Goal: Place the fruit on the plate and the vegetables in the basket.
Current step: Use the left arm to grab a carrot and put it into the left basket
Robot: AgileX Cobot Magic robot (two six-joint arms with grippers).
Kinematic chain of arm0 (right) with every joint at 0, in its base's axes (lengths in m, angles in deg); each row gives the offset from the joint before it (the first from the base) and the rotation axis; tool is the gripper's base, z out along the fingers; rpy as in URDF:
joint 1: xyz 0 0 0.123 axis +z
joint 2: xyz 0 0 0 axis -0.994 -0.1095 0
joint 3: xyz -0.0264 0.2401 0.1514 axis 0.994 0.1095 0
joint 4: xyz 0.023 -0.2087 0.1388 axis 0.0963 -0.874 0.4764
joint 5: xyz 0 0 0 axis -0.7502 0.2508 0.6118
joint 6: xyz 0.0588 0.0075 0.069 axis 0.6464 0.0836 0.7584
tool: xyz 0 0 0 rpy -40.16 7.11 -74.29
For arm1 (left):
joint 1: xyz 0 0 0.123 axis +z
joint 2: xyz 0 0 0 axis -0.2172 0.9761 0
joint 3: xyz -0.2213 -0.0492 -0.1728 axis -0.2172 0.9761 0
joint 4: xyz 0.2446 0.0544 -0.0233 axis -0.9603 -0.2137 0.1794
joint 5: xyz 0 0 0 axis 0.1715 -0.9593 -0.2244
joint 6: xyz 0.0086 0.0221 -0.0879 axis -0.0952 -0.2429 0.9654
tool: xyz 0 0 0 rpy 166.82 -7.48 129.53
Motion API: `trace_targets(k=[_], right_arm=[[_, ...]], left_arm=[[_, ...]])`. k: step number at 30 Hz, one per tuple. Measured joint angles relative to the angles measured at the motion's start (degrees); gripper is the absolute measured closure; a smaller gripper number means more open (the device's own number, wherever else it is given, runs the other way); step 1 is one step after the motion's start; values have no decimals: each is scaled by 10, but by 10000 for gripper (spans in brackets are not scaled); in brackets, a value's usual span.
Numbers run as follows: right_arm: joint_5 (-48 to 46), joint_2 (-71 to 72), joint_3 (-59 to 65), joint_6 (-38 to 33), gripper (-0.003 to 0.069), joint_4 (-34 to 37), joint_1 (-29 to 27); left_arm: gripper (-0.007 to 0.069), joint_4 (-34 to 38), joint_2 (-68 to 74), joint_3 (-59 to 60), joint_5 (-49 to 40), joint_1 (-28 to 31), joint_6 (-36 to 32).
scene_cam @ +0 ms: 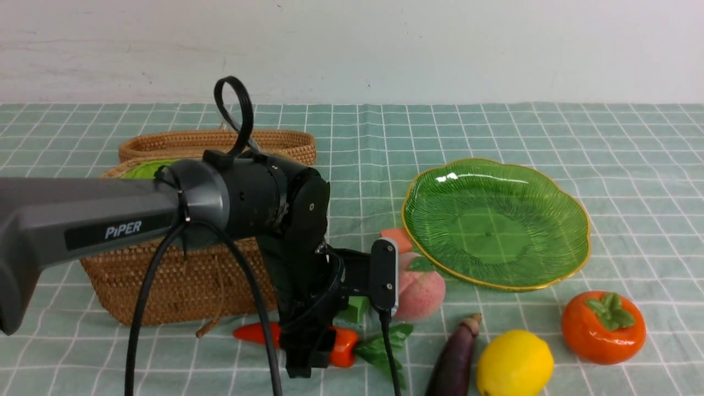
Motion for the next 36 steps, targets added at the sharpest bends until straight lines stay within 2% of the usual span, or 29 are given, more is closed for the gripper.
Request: trace_targets(k=[9, 22, 27, 32, 36], right_arm=[[0, 0, 0, 0, 418, 0, 0], [0, 0, 0, 0, 418, 0, 0], [0, 0, 0, 0, 418, 0, 0], [0, 0, 0, 0, 418, 0, 0], [0, 0, 0, 0, 418, 0, 0]], left_arm=[[281, 28, -4, 0, -12, 0, 1], [281, 53, -152, 0, -75, 0, 12], [281, -10, -230, 0, -70, 0, 58], [281, -174, -276, 0, -54, 8, 138], [281, -232, -272, 0, -22, 46, 159]])
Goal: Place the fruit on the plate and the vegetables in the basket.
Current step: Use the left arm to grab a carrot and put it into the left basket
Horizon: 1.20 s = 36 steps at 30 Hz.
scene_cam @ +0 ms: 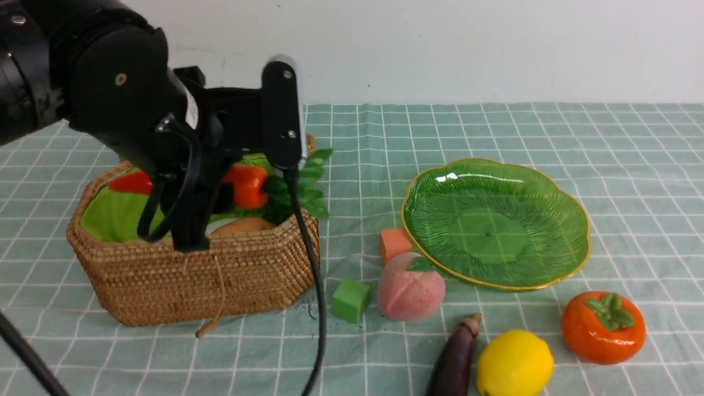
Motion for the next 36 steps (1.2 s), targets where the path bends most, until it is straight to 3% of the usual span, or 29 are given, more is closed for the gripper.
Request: trace_targets(k=[3, 7, 16, 23, 25, 31, 36], right_arm=[[0, 0, 0, 0, 418, 0, 0], [0, 0, 0, 0, 418, 0, 0], [0, 0, 0, 0, 418, 0, 0], [0, 0, 0, 0, 418, 0, 0], [0, 0, 0, 0, 418, 0, 0], [0, 0, 0, 0, 418, 0, 0], [0, 0, 0, 0, 418, 0, 0]], left_arm=[[281, -11, 26, 0, 76, 71, 1], [281, 0, 70, 0, 145, 111, 2], [281, 65, 158, 1, 172, 121, 10], [277, 72, 159, 1, 179, 121, 46], [242, 72, 159, 1, 179, 121, 60], [14, 72, 139, 1, 155, 121, 120], [-38, 74, 102, 1, 106, 121, 154]])
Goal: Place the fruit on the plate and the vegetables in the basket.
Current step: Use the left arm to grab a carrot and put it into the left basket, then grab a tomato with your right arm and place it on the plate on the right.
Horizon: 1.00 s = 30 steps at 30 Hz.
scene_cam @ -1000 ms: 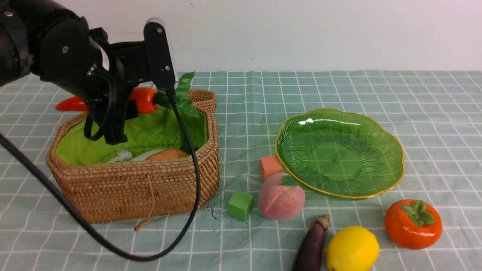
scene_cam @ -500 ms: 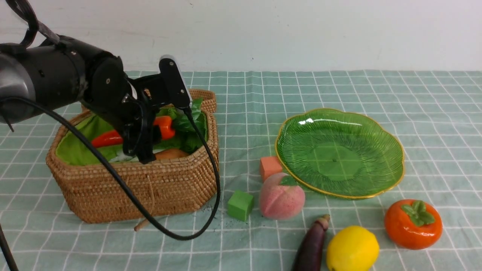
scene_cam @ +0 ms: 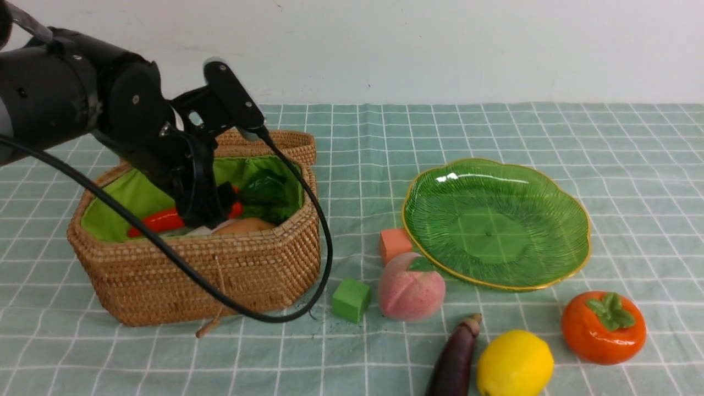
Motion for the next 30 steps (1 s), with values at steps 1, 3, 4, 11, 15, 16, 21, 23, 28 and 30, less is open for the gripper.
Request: trace_targets(k=[1, 3, 4, 11, 15, 16, 21, 23, 28, 30], right_arm=[[0, 0, 0, 0, 418, 0, 0], [0, 0, 0, 0, 418, 0, 0], [0, 0, 0, 0, 418, 0, 0], [0, 0, 0, 0, 418, 0, 0], [0, 0, 0, 0, 418, 0, 0], [0, 0, 0, 0, 418, 0, 0], [0, 0, 0, 0, 418, 0, 0], [0, 0, 0, 0, 418, 0, 0], [0, 0, 0, 0, 418, 0, 0], [0, 0, 0, 0, 418, 0, 0]], left_arm=[[-34, 0, -9, 0, -15, 0, 6], [-11, 0, -36, 0, -45, 0, 12], [9, 0, -54, 0, -62, 0, 15], [281, 1, -230, 0, -173, 0, 43], [501, 13, -327, 0, -259, 0, 59], [557, 23, -351, 0, -280, 0, 71], [638, 109, -460, 39, -307, 0, 119], [638, 130, -477, 54, -307, 0, 124], [638, 207, -561, 145, -307, 0, 168], [638, 235, -588, 171, -307, 0, 197]])
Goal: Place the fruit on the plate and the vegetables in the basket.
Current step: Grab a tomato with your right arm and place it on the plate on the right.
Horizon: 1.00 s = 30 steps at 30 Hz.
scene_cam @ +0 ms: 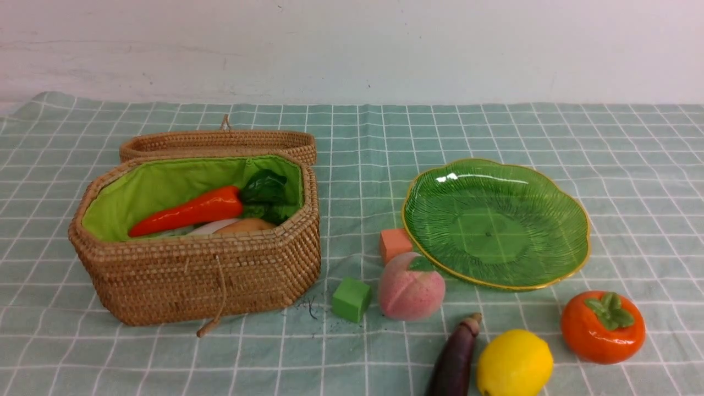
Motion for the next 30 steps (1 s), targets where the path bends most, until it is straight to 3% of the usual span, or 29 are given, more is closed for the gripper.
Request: trace_targets(k=[6, 19, 24, 30], right_arm=[[0, 0, 0, 0, 418, 0, 0], [0, 0, 0, 0, 418, 0, 0], [0, 0, 0, 0, 418, 0, 0], [0, 0, 0, 0, 418, 0, 0]], left_arm=[[638, 26, -10, 5, 0, 0, 13], [638, 13, -10, 6, 8, 0, 15], [638, -60, -10, 10, 73, 0, 34], [638, -184, -31, 57, 207, 0, 161]])
